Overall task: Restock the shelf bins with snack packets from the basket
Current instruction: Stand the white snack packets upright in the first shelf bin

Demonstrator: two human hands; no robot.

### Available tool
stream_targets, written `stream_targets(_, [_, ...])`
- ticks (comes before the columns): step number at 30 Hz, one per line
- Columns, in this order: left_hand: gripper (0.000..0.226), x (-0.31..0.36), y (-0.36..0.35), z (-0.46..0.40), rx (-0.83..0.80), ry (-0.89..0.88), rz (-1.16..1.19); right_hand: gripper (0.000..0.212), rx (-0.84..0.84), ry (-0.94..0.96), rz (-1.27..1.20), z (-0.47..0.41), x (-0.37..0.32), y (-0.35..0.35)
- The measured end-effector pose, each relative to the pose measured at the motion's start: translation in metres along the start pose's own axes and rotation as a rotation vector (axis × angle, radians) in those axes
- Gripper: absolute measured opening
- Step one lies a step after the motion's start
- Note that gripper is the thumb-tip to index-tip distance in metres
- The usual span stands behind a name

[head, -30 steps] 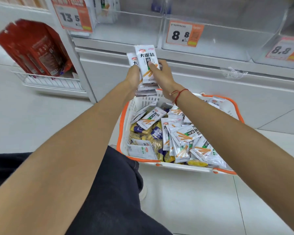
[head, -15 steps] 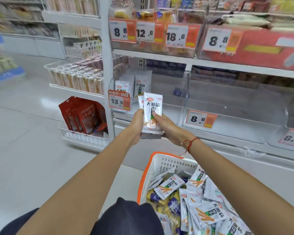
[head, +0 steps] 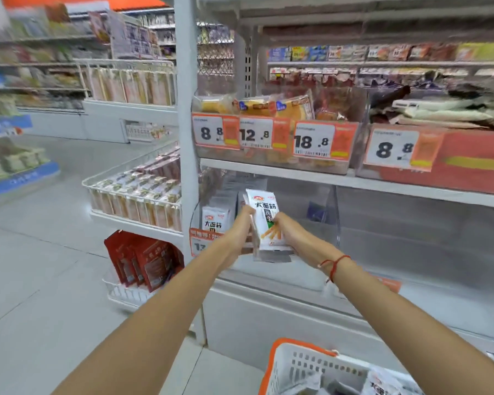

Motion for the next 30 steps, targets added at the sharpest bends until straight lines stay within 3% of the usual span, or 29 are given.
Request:
stream_targets(3, [0.030, 0.024, 0.004, -0.030, -0.034, 0.020, -0.054, 0.028, 0.037, -0.069, -0.100, -0.033, -0.004, 0.015])
stream_targets(7, [0.009, 0.048, 0.014, -0.061, -0.022, -0.012, -0.287, 0.022, 0.041, -0.086, -0.039, -0.074, -0.002, 0.016])
stream_targets(9, [0.028, 0.051, 0.021, -0.083, -0.005, -0.097, -0.467, 0.009, 0.030, -0.029, 0.042, -0.090, 0.007, 0.010])
stream_targets(12, [0.006, 0.045, 0.026, -0.101, 0.022, -0.185, -0.699, 0.035, -0.040, 0.056, 0.105, -0.111, 0.033, -0.005])
stream_targets(16, [0.024, 0.031, 0.039, -0.128, 0.162, -0.246, -0.910, 0.051, -0.026, 0.069, 0.205, -0.129, 0.052, -0.020])
stream_targets(17, [0.026, 0.029, 0.041, -0.131, 0.198, -0.253, -0.907, 0.049, -0.006, 0.066, 0.244, -0.130, 0.054, -0.022])
stream_targets(20, [0.014, 0.033, 0.041, -0.129, 0.345, -0.383, -1.023, 0.018, 0.002, 0.002, 0.304, -0.135, 0.068, -0.031])
stream_targets(24, [0.056, 0.040, 0.039, -0.122, 0.567, -0.609, -1.409, 0.028, -0.005, -0.005, 0.425, -0.150, 0.078, -0.040])
stream_targets(27, [0.075, 0.039, 0.035, -0.127, 0.539, -0.677, -1.746, 0.039, 0.046, -0.088, 0.466, -0.153, 0.080, -0.035])
stream_targets(30, [0.083, 0.034, 0.037, -0.137, 0.497, -0.608, -1.815, 0.036, 0.022, -0.147, 0.409, -0.157, 0.083, -0.041])
Point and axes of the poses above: each hand's wrist, its own z-axis away from the middle knuckle, its own y-axis out of the back of the hand, x = y × z, the point moved 4 cm from there along -z, towards the middle knuckle, and after that the axes turned 7 degrees about y, right-handed, at the moved point
